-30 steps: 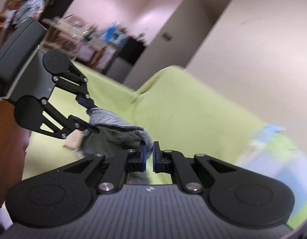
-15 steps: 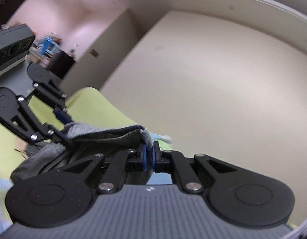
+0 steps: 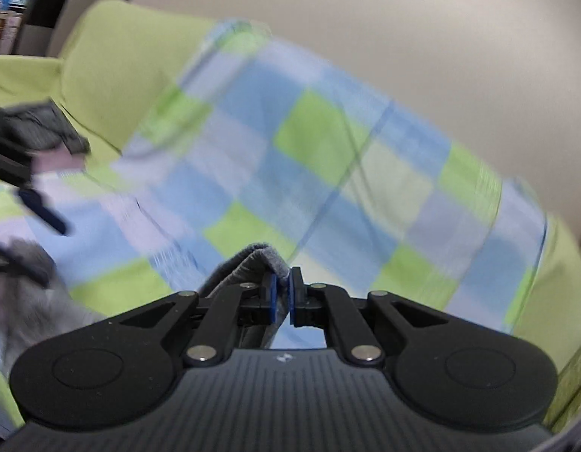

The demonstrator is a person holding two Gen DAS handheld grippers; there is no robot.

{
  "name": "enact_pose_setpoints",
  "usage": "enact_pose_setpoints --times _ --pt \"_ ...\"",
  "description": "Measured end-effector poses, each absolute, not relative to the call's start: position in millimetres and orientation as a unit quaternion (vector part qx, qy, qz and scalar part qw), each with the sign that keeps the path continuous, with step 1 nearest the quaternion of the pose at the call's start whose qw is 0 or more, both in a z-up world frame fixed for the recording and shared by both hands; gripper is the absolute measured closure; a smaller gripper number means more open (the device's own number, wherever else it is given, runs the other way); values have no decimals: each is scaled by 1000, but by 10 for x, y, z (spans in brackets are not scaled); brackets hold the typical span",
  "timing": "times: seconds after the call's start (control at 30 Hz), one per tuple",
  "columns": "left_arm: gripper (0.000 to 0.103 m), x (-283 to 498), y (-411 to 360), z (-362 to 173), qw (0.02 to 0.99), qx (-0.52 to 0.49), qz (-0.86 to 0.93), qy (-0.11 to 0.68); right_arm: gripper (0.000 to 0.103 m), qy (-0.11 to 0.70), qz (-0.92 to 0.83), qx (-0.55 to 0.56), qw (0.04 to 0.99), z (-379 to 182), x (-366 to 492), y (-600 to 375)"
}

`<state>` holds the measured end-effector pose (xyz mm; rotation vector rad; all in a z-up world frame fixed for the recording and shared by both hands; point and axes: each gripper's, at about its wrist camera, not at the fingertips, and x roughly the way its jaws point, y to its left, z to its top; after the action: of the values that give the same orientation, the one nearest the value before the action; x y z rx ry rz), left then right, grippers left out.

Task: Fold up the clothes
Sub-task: 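Lift the grey t-shirt with both grippers and carry it over the checked bedsheet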

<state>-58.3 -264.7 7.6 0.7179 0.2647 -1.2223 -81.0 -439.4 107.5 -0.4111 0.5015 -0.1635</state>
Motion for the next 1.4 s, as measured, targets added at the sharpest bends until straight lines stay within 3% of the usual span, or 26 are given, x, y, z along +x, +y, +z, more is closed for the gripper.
enact_pose_setpoints --times 0.37,0.4,0.43,0.47,0.53,0.7,0.87,1.17,1.4 --pt "53 -377 -3231 -543 679 390 -602 158 99 284 -70 -138 946 498 -538 -4881" --pt "60 -340 -3293 -570 668 397 -609 161 99 288 -68 -135 946 441 -543 -4916" --pt "83 -292 -3372 -601 653 404 -619 167 99 293 -67 -130 945 372 -537 -4971" --pt "95 -279 -3387 -604 647 406 -623 170 99 295 -69 -123 945 326 -536 -5015" --pt "96 -243 -3364 -541 653 394 -624 172 99 302 -73 -108 944 266 -550 -5093" --pt "98 -165 -3028 79 740 330 -574 117 99 286 -97 -91 949 415 -780 -5173" --pt "98 -343 -2548 806 793 298 -530 39 99 221 -128 -134 958 1093 -1335 -4950" --pt "103 -1226 -1613 1765 836 255 -479 -80 100 74 -167 -195 964 2131 -2471 -4188" --pt "103 -1651 -1400 2289 843 235 -467 -128 100 -8 -190 -246 951 2713 -3034 -3766"
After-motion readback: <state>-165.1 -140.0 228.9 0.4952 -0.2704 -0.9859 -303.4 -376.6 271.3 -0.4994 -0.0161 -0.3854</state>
